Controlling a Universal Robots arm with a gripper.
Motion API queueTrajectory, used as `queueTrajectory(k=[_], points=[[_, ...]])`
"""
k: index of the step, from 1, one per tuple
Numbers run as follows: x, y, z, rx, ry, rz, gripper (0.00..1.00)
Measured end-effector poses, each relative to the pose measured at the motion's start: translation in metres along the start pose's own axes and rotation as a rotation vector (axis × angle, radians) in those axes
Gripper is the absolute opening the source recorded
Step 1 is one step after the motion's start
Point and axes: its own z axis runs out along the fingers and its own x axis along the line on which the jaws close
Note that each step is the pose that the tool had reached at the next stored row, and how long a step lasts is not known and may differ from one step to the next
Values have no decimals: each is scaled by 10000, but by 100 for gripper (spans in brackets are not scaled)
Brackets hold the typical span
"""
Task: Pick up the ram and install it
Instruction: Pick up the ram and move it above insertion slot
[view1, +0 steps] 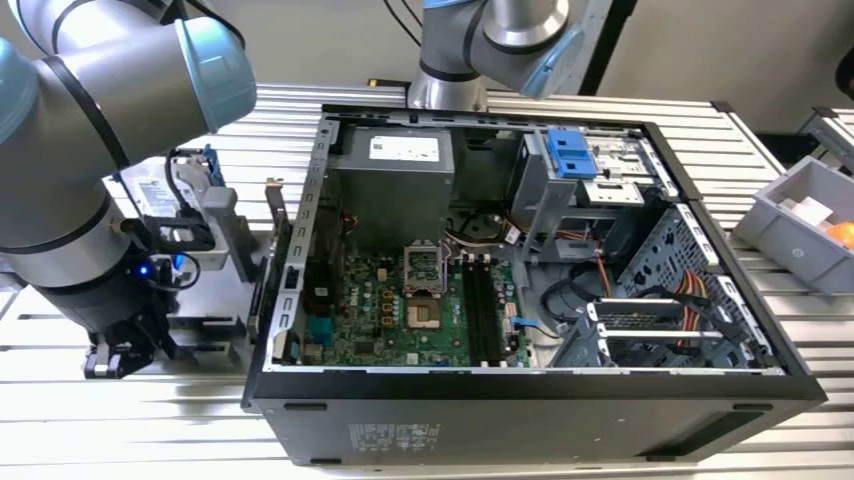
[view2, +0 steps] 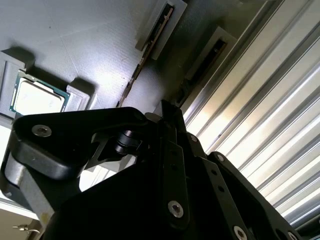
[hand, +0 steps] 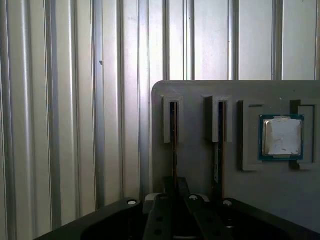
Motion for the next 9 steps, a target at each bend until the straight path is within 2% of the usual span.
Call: queueTrajectory(k=[9], points=[[1, 0, 1, 1, 0, 0, 0]])
